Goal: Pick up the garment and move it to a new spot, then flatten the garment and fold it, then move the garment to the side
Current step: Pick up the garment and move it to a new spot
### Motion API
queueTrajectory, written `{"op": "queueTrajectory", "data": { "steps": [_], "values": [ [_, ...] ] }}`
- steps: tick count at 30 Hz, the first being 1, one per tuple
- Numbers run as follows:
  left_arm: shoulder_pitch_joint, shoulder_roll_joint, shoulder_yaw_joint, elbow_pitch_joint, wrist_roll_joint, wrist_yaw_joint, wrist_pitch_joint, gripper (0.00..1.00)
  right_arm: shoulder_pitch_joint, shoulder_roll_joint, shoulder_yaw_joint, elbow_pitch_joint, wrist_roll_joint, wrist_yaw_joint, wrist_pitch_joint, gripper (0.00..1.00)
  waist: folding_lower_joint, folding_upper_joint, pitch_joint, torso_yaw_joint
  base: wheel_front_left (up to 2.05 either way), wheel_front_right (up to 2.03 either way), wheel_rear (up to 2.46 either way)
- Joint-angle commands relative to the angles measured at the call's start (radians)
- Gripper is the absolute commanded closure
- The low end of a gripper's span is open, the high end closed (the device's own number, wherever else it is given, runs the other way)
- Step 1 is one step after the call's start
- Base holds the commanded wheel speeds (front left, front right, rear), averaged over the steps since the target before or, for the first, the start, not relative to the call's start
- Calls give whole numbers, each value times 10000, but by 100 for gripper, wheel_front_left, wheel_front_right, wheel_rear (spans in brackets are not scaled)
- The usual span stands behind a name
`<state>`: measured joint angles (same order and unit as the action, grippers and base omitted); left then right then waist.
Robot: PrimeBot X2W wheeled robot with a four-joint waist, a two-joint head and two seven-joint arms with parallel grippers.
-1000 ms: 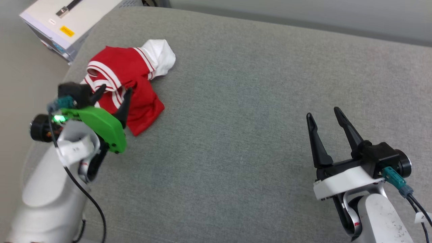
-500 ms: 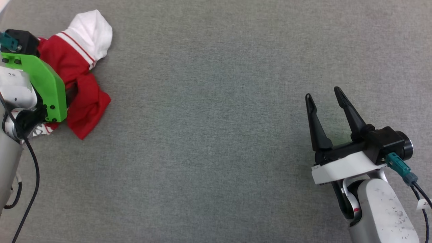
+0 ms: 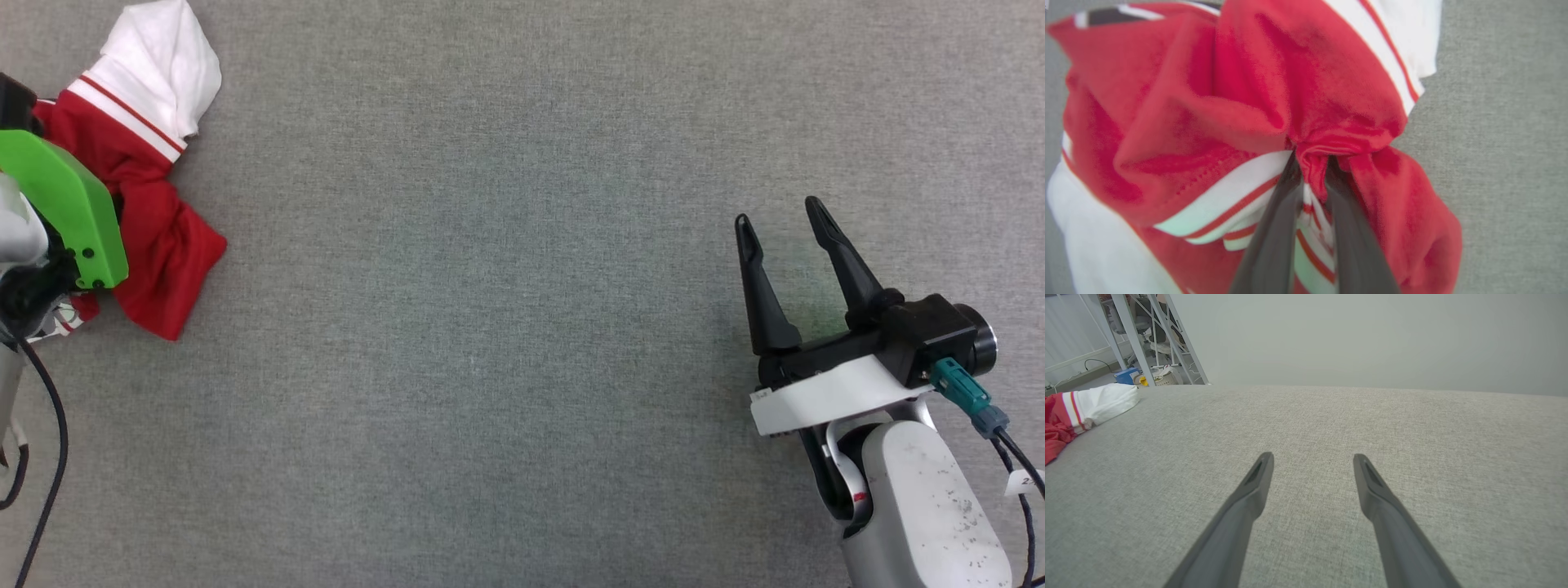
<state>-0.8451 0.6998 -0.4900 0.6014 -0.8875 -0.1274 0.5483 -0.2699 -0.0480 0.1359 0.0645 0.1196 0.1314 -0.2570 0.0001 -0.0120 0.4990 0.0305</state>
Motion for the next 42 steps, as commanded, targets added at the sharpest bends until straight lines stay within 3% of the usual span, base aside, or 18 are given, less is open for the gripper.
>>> {"op": "queueTrajectory", "data": {
  "steps": [1, 13, 19, 26, 34, 42],
  "values": [
    [432, -266, -213, 102, -3, -32, -303, 100, -3, -22, 16, 55, 44, -7, -47, 0, -1, 120, -367, 28, 0, 0, 0],
    [1145, -168, -315, -660, 1418, 72, -4413, 100, 926, -22, -315, 374, 233, -7, -47, 0, -1, 120, -2829, 276, 0, 0, 0],
    [1516, -215, -572, -1852, 1899, 278, -5088, 100, 1396, -22, -603, 417, 346, -7, -47, 0, -1, 120, -3808, 370, 0, 0, 0],
    [1858, -678, -1055, -3303, 2147, 641, -4953, 100, 1690, -22, -687, 402, 396, -7, -47, 0, -1, 120, -4420, 108, 0, 0, 0],
    [1829, -2198, -1829, -3872, 2350, 1022, -4995, 100, 1620, -22, -1191, 189, 423, -7, -47, 0, -1, 120, -4301, -554, 0, 0, 0],
    [1938, -4541, -3172, -2654, 2720, 1092, -5452, 100, 1276, -22, -1838, -135, 410, -7, -47, 0, -1, 120, -3889, -1386, 0, 0, 0]
  ]
}}
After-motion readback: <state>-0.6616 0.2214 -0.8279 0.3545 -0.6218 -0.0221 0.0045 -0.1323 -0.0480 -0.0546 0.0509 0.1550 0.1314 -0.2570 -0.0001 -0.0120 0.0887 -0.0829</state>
